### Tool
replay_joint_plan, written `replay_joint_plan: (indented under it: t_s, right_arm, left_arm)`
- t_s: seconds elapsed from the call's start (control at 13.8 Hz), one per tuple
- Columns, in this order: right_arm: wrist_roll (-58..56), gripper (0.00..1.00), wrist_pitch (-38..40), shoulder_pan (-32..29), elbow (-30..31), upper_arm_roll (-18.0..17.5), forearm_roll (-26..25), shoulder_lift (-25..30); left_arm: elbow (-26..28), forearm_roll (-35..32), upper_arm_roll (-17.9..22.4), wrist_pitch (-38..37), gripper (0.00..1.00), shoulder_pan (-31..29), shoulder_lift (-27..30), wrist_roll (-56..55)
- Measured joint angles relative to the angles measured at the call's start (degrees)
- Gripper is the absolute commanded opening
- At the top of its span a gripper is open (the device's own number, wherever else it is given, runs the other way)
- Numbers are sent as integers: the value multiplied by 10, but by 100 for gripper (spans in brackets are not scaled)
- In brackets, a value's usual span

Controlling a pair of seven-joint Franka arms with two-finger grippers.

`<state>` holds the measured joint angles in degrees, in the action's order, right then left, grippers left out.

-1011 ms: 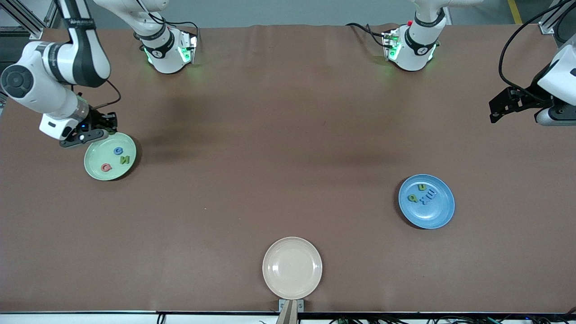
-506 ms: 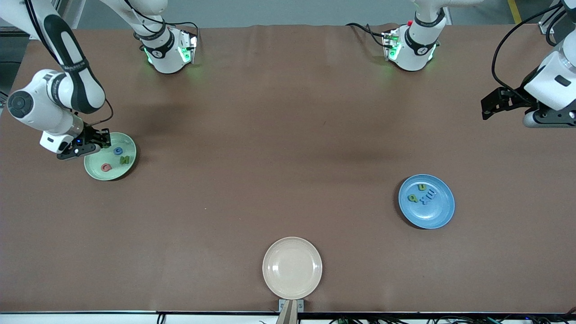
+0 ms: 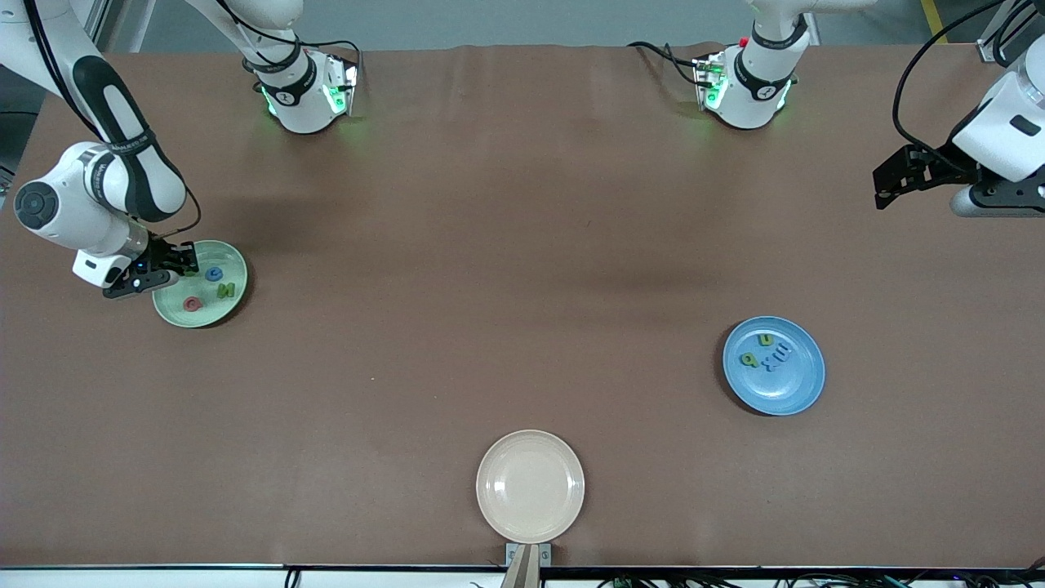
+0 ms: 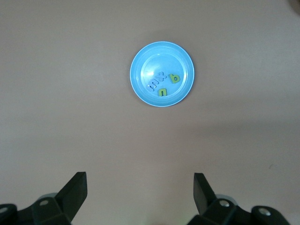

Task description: Sort upper and lower case letters into plates

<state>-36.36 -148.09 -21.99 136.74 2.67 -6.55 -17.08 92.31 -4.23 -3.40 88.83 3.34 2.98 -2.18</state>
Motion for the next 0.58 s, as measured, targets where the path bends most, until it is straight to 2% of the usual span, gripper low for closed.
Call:
replay_joint_plan:
  t_s: [0.07,0.36,0.43,0.58]
  right_arm:
    - [0,87,0,0,-1,-1,0,0]
    - [13,88,18,0,-17,-4,0,0]
    - [34,87,48,0,-30,-7,0,4]
    - [86,88,164,7,-77,-15,0,25]
  left_arm:
    - [0,0,0,-1,100,0,0,0]
    - [0,5,-8,-17,100,0,0,0]
    - [-1,18,-8,-22,100,0,0,0]
    - [-3,44,-8,-36,100,0,5,0]
